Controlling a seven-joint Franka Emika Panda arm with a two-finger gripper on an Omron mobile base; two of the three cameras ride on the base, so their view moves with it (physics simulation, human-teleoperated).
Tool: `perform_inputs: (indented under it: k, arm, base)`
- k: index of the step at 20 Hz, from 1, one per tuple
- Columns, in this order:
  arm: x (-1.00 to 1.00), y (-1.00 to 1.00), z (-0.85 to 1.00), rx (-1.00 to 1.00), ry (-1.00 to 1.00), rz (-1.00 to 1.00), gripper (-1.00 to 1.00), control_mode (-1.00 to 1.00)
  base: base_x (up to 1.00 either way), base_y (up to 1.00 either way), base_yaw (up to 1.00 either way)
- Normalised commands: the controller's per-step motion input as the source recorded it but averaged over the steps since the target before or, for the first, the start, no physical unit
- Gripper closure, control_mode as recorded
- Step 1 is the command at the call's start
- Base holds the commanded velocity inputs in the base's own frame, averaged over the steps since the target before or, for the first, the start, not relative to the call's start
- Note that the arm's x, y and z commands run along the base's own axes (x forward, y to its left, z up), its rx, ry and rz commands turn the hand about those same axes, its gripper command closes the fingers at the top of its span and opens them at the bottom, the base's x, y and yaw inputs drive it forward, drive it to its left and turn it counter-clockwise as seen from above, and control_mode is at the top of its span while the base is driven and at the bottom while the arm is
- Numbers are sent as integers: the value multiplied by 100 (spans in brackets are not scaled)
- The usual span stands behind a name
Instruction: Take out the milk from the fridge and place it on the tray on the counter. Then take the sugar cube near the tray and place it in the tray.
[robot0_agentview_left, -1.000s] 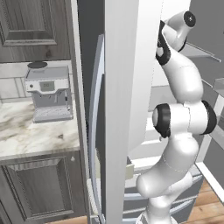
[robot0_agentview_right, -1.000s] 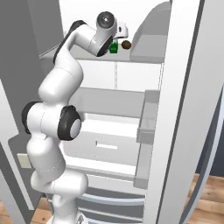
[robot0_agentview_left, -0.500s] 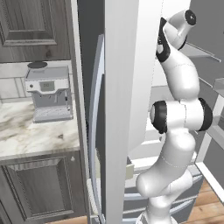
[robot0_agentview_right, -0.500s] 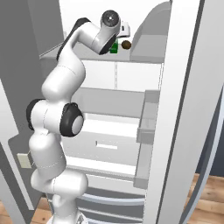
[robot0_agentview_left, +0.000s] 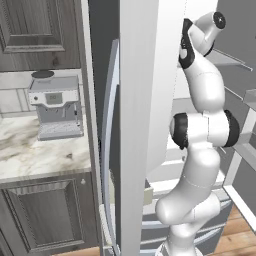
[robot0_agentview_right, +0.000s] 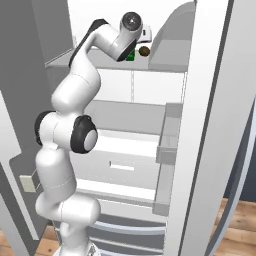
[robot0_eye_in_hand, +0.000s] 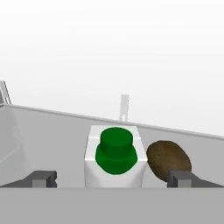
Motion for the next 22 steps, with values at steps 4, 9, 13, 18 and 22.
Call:
perform_inputs:
  k: [4, 9, 13, 18, 22]
  arm:
    - [19, 0, 0, 0, 0, 0, -100, -100]
    - [15, 0, 0, 0, 2, 0, -100, -100]
    - [13, 0, 0, 0, 0, 0, 100, -100]
    - [7, 0, 0, 0, 0, 0, 100, -100]
    - [0, 0, 0, 0, 0, 0, 100, -100]
  base:
    - [0, 0, 0]
    - [0, 0, 0]
    - [0, 0, 0]
    - [0, 0, 0]
    - [0, 0, 0]
